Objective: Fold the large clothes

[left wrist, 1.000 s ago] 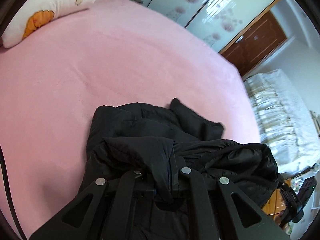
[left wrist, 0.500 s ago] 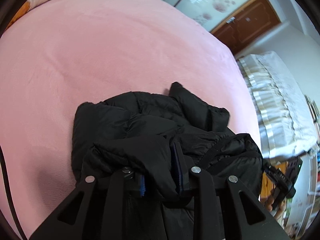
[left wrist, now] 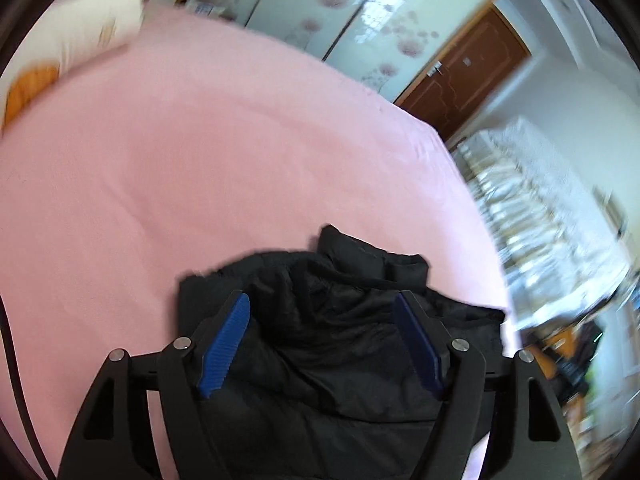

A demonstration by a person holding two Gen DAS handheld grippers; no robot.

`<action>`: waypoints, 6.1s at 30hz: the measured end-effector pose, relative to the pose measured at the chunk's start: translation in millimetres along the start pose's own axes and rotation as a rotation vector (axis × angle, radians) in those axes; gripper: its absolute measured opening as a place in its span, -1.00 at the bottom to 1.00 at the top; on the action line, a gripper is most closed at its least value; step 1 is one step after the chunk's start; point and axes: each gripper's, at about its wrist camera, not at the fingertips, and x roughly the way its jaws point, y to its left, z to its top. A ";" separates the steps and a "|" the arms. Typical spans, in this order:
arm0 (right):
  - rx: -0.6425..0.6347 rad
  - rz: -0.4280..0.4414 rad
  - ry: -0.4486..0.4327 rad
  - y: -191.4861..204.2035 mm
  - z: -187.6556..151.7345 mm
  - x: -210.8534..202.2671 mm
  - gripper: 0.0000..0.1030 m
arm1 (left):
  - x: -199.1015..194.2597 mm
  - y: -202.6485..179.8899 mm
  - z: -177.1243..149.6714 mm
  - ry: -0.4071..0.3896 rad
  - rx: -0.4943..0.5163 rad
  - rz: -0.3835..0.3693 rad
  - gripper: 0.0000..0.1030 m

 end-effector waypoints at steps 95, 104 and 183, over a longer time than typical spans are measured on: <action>-0.259 -0.136 -0.180 172.5 -49.5 33.9 -0.37 | 55.3 -116.3 -87.2 -0.097 0.086 0.369 0.16; -0.316 -0.184 -0.094 162.8 -96.9 103.1 -0.37 | 110.0 -106.2 -118.9 -0.080 0.141 0.465 0.19; -0.250 -0.138 -0.128 189.2 -95.1 115.1 -0.54 | 86.3 99.6 -183.7 -0.097 -0.565 -0.490 0.58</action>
